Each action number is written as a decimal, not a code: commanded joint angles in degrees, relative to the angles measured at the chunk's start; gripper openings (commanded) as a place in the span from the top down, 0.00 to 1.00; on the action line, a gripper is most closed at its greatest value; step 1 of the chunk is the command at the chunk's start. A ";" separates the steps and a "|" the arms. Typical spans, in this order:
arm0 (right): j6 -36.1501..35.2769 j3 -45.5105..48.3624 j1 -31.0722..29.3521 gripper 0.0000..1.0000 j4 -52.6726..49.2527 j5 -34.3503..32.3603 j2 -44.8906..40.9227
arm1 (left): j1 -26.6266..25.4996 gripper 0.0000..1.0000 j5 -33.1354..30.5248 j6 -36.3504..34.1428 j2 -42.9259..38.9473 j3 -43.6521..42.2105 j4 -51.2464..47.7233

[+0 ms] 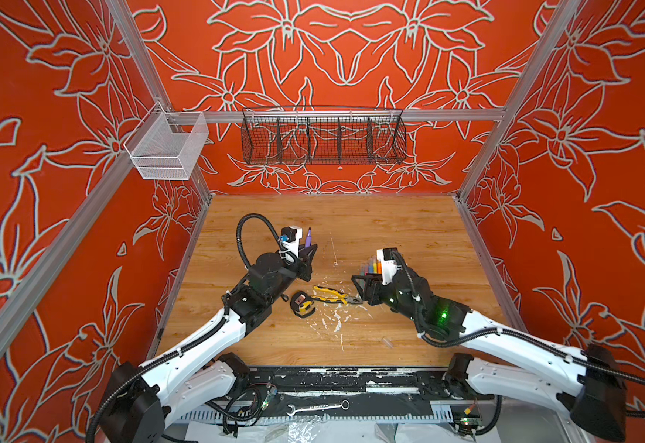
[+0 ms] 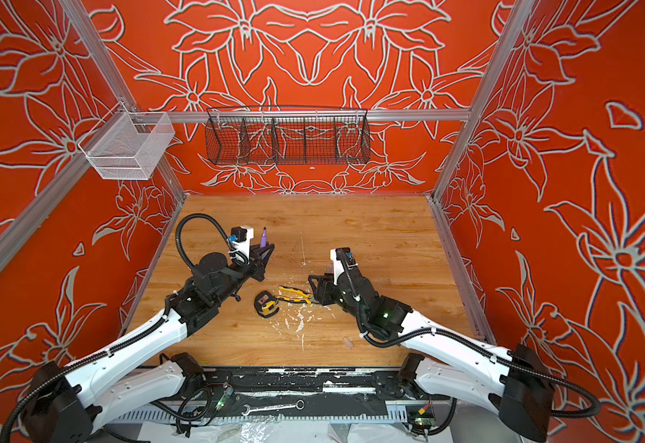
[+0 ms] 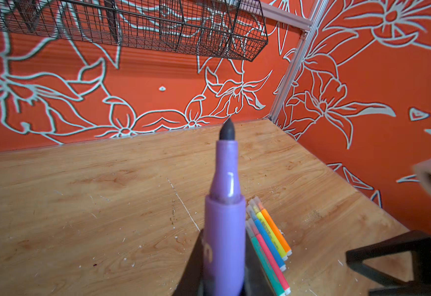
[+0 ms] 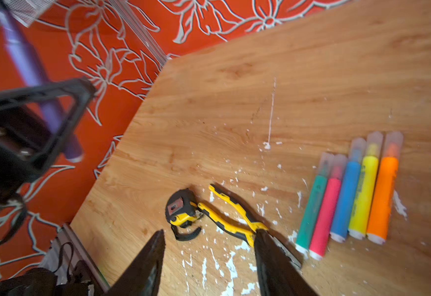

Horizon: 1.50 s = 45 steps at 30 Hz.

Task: Insert the pens into the pen caps
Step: 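Move the right gripper down to the loose translucent cap on the table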

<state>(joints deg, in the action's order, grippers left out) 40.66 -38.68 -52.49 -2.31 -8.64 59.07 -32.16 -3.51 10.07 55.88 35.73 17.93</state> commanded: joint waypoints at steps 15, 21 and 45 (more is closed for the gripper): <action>-5.08 -8.04 -0.29 0.38 -48.31 4.59 4.02 | 0.50 1.00 -1.06 3.40 -4.55 -0.12 -1.71; -2.96 -0.82 -0.39 0.39 -42.34 12.01 5.76 | 0.52 1.00 -1.24 3.88 -5.57 -0.55 -2.20; 0.08 4.96 -5.78 0.54 -37.78 8.50 10.17 | 0.57 1.00 -1.19 3.42 -6.13 -0.79 -1.61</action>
<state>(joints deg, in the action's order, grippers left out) 39.79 -33.69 -57.84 -39.77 2.59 68.23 -31.92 -4.99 13.32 50.11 35.48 15.31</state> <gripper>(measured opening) 0.460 0.152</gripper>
